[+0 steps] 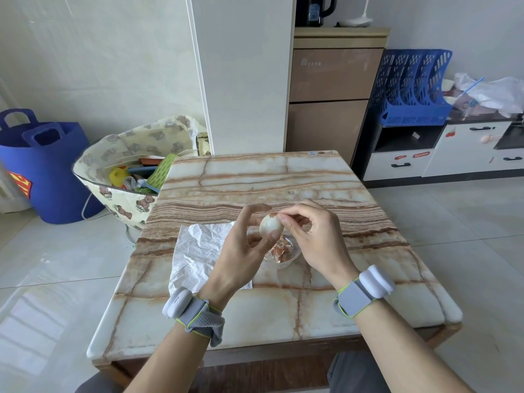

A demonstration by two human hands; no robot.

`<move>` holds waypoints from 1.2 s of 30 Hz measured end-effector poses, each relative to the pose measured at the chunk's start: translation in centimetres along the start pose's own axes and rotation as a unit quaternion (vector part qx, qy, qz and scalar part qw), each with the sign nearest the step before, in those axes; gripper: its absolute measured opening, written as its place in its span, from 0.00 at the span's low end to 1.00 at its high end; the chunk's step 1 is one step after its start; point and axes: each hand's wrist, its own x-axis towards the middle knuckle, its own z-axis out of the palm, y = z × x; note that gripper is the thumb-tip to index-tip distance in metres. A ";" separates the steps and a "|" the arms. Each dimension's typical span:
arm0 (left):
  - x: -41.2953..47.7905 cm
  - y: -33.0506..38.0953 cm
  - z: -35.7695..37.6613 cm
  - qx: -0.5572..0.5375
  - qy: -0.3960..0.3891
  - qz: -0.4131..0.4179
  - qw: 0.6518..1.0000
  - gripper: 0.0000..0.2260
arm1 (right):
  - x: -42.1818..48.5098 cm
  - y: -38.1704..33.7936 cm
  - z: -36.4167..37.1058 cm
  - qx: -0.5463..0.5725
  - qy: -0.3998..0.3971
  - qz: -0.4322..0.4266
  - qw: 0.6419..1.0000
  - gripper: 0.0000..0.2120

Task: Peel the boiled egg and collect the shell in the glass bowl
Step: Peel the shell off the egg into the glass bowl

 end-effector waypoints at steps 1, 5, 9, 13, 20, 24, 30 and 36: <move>0.0 0.0 0.0 0.004 0.005 0.001 1.000 0.15 | 0.0 0.0 0.0 -0.005 0.001 -0.003 1.000 0.03; 0.2 0.0 0.1 -0.002 0.009 -0.001 1.000 0.14 | 0.1 0.1 0.1 -0.014 0.010 -0.017 1.000 0.03; 0.2 0.0 0.0 -0.001 0.002 0.009 1.000 0.12 | 0.1 0.0 0.2 -0.005 0.025 -0.019 0.999 0.04; 0.3 -0.2 -0.1 -0.020 0.007 0.007 1.000 0.10 | 0.1 0.1 0.3 -0.007 0.022 -0.022 0.999 0.04; 0.3 -0.3 -0.1 -0.039 0.008 0.000 0.999 0.09 | 0.2 0.2 0.4 -0.005 0.018 -0.011 1.000 0.04; 0.3 -0.4 -0.1 -0.039 0.003 0.003 0.999 0.09 | 0.1 0.0 0.3 0.008 0.038 0.002 0.999 0.05; 0.3 -0.5 -0.3 -0.054 0.012 0.000 0.998 0.12 | 0.1 0.3 0.1 0.001 0.050 0.031 0.998 0.04; 0.3 -0.7 -0.3 -0.046 0.023 -0.008 0.999 0.19 | -0.2 0.7 0.1 -0.009 0.035 0.028 0.999 0.04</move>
